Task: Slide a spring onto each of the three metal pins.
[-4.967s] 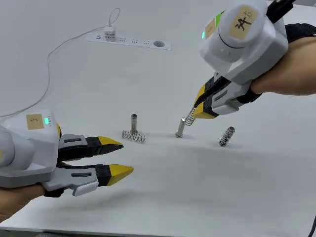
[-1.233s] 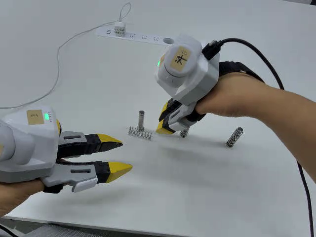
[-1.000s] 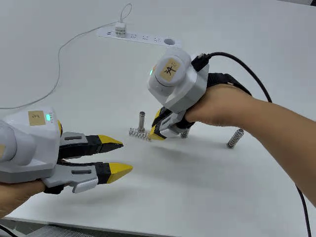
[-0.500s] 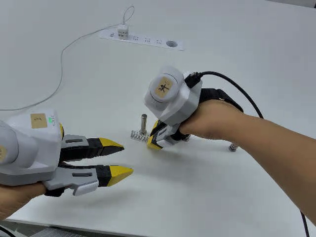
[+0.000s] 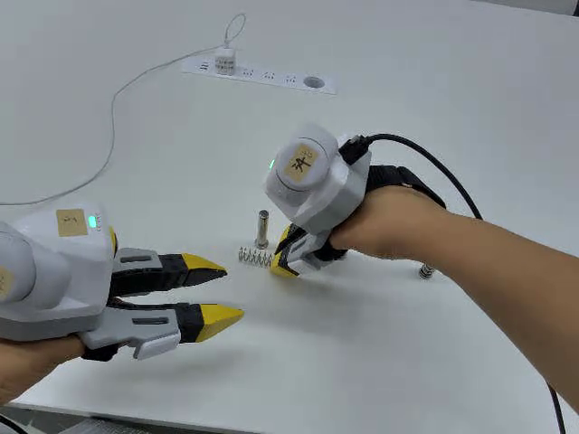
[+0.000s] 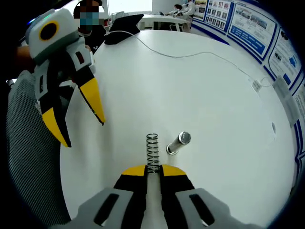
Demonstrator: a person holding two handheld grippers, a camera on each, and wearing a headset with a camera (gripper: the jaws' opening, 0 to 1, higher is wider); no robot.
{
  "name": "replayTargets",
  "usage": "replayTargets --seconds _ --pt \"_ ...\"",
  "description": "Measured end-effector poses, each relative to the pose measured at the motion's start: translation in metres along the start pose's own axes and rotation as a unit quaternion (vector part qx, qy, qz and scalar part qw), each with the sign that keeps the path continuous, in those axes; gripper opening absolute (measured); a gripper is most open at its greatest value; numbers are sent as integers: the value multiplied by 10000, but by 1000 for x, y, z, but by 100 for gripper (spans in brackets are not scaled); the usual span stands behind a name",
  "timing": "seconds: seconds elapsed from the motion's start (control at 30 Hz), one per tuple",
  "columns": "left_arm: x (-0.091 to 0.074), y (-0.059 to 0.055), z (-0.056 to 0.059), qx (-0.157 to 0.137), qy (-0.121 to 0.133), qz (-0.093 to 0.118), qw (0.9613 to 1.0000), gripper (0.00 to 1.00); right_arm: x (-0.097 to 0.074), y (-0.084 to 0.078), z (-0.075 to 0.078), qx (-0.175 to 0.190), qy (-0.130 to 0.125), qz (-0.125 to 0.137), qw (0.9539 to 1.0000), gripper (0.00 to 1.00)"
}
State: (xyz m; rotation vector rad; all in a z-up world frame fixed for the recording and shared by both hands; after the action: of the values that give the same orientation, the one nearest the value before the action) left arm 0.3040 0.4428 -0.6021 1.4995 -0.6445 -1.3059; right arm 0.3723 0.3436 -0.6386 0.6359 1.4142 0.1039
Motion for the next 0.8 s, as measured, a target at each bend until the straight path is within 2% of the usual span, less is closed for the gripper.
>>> replayTargets --seconds 0.23,0.53,0.67,0.8 --pt "1 -2 -1 16 18 -43 10000 31 -11 0 -11 -161 106 -22 9998 11" --pt "4 0 -3 55 22 -53 10000 32 -39 1 -34 -489 284 -26 9984 11" --pt "6 2 -1 83 -20 -45 10000 32 -51 4 -47 -776 477 -11 9958 11" --pt "8 7 3 155 -76 -18 9998 31 -57 8 -53 -982 558 -9 9936 11"
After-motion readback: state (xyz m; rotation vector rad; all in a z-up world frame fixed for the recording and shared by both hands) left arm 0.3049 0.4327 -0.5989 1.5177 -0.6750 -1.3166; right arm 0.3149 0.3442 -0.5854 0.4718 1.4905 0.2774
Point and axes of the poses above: the centre of the closed fingertips' face, and the gripper's own axes: x roughly forward along the fingers, z roughly to its right, y roughly out of its top, the point moved 5 cm from there along -x, roughly backward along the fingers, and after that the axes turned 1 degree about x, right-handed, at the moved point
